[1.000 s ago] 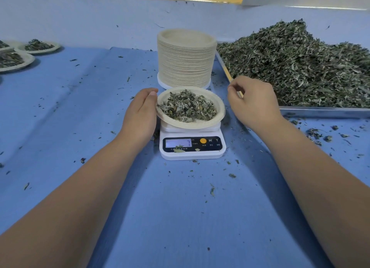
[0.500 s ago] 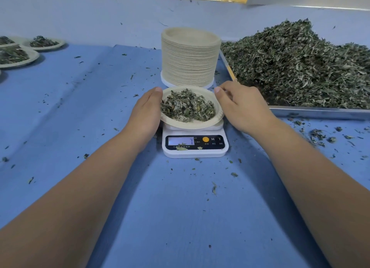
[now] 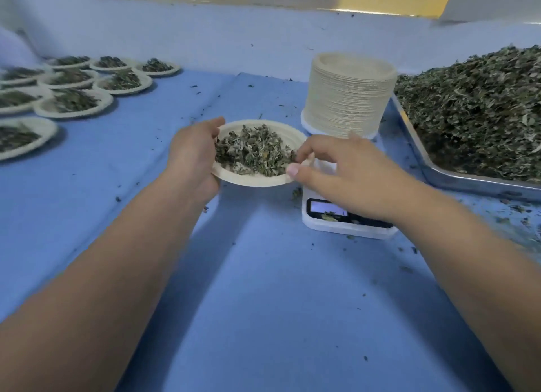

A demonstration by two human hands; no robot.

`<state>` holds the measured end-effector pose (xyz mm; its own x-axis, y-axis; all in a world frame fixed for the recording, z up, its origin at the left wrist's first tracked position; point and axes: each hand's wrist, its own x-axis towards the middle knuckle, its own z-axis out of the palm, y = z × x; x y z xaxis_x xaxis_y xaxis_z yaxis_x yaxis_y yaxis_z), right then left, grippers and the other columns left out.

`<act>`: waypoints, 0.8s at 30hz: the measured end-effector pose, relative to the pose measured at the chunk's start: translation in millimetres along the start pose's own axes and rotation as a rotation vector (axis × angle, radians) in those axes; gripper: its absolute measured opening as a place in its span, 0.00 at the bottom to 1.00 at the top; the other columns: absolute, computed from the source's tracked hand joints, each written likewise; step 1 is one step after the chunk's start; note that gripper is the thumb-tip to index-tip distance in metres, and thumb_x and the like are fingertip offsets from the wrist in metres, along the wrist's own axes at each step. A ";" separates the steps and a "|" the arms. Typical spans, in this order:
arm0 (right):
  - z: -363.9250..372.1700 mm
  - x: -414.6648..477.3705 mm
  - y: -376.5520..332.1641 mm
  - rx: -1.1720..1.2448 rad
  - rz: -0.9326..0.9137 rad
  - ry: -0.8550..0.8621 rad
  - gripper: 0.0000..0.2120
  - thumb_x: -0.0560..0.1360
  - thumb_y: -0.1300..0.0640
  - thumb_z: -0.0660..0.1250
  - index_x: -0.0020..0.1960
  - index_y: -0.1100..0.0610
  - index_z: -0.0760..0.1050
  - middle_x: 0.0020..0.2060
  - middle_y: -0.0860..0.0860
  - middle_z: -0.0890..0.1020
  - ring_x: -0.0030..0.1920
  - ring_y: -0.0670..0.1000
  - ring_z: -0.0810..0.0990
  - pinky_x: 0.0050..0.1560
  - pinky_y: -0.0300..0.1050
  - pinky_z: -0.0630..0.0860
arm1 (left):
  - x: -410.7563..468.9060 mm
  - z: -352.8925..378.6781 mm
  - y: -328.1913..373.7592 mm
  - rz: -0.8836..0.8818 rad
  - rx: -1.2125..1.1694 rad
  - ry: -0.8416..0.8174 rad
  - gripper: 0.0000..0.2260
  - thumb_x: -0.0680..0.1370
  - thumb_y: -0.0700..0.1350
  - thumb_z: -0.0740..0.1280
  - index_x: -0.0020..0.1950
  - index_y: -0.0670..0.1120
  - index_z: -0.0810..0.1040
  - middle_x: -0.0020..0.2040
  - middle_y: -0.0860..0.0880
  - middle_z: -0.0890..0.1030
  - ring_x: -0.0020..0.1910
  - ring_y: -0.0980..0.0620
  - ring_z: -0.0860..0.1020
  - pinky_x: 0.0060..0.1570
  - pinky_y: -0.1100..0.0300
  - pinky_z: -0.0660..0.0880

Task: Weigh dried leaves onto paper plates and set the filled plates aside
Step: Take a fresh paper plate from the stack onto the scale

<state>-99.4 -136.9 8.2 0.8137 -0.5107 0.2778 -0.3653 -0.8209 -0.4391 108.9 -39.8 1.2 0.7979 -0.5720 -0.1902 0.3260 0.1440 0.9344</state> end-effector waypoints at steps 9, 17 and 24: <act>97.9 51.6 -106.0 -0.075 -0.348 -0.230 0.22 0.72 0.26 0.60 0.55 0.41 0.71 0.49 0.44 0.80 0.50 0.50 0.75 0.58 0.47 0.71 | -16.1 -158.5 42.7 0.094 0.143 0.353 0.09 0.79 0.43 0.66 0.55 0.49 0.84 0.56 0.46 0.83 0.59 0.42 0.82 0.64 0.40 0.78; 172.1 80.7 -208.3 -0.027 -0.553 -0.298 0.21 0.75 0.29 0.62 0.57 0.44 0.71 0.41 0.44 0.77 0.47 0.51 0.75 0.37 0.40 0.65 | -40.1 -288.0 61.4 0.220 0.370 0.593 0.07 0.80 0.45 0.65 0.46 0.54 0.81 0.43 0.53 0.80 0.42 0.51 0.76 0.40 0.58 0.70; 231.5 110.1 -269.2 -0.074 -0.626 -0.329 0.23 0.75 0.29 0.61 0.58 0.46 0.70 0.47 0.48 0.81 0.49 0.55 0.78 0.45 0.49 0.71 | -42.5 -360.5 70.1 0.257 0.759 0.719 0.07 0.83 0.46 0.56 0.47 0.51 0.72 0.41 0.51 0.73 0.46 0.49 0.69 0.45 0.55 0.64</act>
<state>193.2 87.1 -40.8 0.9709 0.1565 0.1813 0.1950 -0.9561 -0.2189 280.7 285.7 -33.8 0.9894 0.0486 0.1371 -0.0963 -0.4880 0.8675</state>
